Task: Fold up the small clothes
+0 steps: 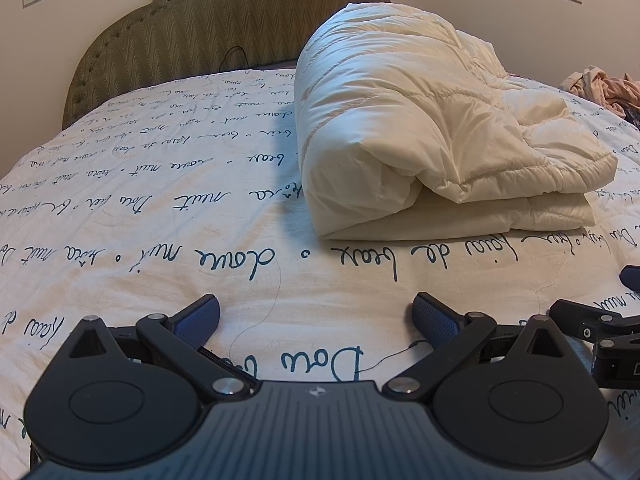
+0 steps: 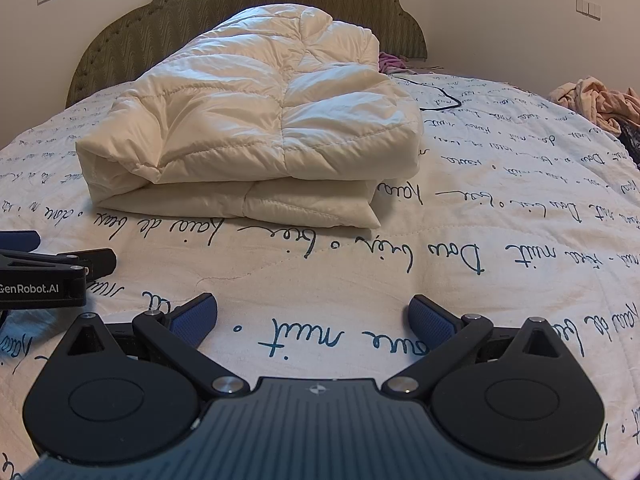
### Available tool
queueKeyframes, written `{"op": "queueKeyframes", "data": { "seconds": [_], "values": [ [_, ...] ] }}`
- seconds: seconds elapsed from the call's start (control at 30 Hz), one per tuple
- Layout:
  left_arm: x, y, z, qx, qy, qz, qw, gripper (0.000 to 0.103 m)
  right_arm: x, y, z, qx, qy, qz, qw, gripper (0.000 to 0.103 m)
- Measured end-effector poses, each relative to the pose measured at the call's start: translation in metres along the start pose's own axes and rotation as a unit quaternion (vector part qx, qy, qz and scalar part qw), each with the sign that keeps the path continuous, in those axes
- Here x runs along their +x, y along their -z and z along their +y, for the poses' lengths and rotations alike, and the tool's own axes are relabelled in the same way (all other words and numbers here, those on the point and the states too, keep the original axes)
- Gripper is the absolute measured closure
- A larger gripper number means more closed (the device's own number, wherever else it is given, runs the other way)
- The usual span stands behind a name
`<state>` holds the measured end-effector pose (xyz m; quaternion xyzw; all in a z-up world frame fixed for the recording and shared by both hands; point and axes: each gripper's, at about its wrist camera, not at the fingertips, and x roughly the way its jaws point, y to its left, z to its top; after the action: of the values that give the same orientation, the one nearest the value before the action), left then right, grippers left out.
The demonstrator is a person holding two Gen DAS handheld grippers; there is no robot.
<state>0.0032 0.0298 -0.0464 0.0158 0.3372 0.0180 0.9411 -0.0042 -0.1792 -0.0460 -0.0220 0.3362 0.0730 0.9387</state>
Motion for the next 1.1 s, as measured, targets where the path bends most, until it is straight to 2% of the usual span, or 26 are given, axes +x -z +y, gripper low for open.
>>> {"op": "queueKeyframes", "data": {
  "seconds": [0.83, 1.1],
  "values": [
    [-0.001, 0.001, 0.002, -0.003, 0.005, -0.001, 1.0000, 0.000, 0.000, 0.000, 0.000, 0.000, 0.000, -0.001, 1.000, 0.000],
    [-0.005, -0.002, 0.003, 0.002, 0.010, 0.003, 0.9999, 0.000, -0.016, -0.003, 0.003, 0.008, 0.014, -0.024, 1.000, 0.000]
  ]
}}
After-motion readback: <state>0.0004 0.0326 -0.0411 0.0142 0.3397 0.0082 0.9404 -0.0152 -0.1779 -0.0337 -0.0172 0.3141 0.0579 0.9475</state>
